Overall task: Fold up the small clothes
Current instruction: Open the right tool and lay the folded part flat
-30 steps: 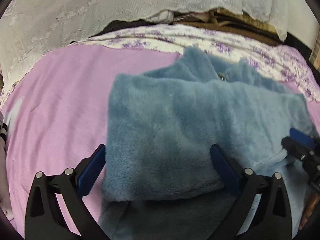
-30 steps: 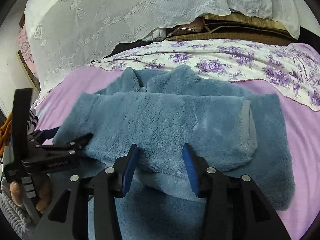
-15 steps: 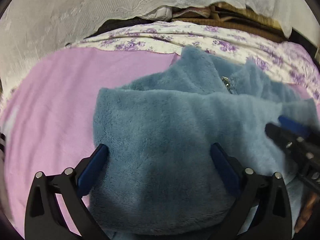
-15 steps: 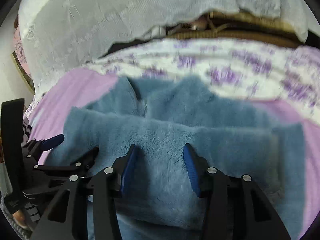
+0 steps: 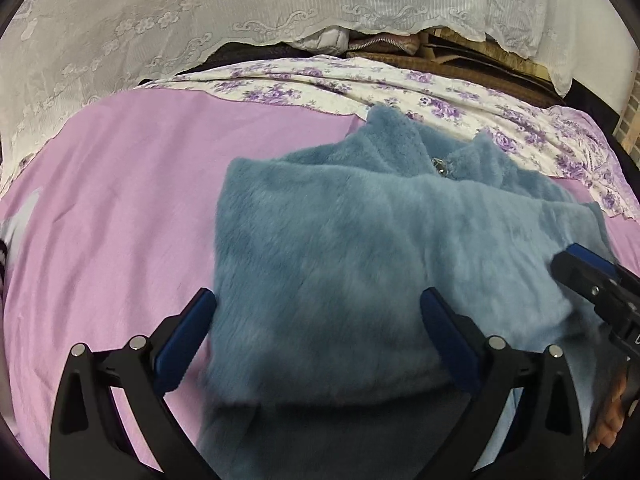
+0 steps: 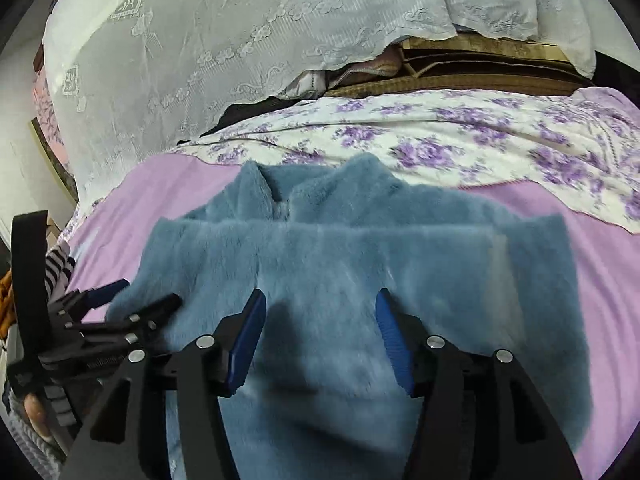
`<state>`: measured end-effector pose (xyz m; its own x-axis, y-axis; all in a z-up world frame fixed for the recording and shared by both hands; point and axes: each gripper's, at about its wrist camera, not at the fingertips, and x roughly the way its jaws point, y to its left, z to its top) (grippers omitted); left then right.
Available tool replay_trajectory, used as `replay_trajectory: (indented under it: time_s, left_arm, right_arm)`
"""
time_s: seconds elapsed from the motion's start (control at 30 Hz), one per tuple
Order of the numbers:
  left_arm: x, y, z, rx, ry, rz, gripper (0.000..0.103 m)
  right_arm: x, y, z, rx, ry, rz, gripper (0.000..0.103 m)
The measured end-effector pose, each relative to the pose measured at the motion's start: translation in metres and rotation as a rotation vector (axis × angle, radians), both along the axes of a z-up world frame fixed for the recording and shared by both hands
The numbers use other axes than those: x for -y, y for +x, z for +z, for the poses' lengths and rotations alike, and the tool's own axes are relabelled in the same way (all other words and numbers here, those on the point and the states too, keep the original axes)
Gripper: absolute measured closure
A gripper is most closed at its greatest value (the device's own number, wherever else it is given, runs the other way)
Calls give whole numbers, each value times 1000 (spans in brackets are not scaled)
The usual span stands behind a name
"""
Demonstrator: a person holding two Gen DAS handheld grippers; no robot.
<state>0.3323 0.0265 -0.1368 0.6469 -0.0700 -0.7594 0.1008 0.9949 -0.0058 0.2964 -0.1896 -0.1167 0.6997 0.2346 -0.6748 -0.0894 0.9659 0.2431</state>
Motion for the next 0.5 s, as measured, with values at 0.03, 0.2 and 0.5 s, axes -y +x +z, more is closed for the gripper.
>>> replay_trajectory:
  time_s: [0.03, 0.2, 0.5]
  left_arm:
    - [-1, -3, -1, -3, 1, 1, 4]
    - [-16, -21, -2, -30, -41, 19, 4]
    - [-49, -57, -7, -87, -147, 36, 4]
  right_arm:
    - [1, -4, -2, -17, -3, 12, 43]
    - [15, -35, 5, 18, 62, 10, 36]
    - [55, -101, 2, 44, 129, -44, 36]
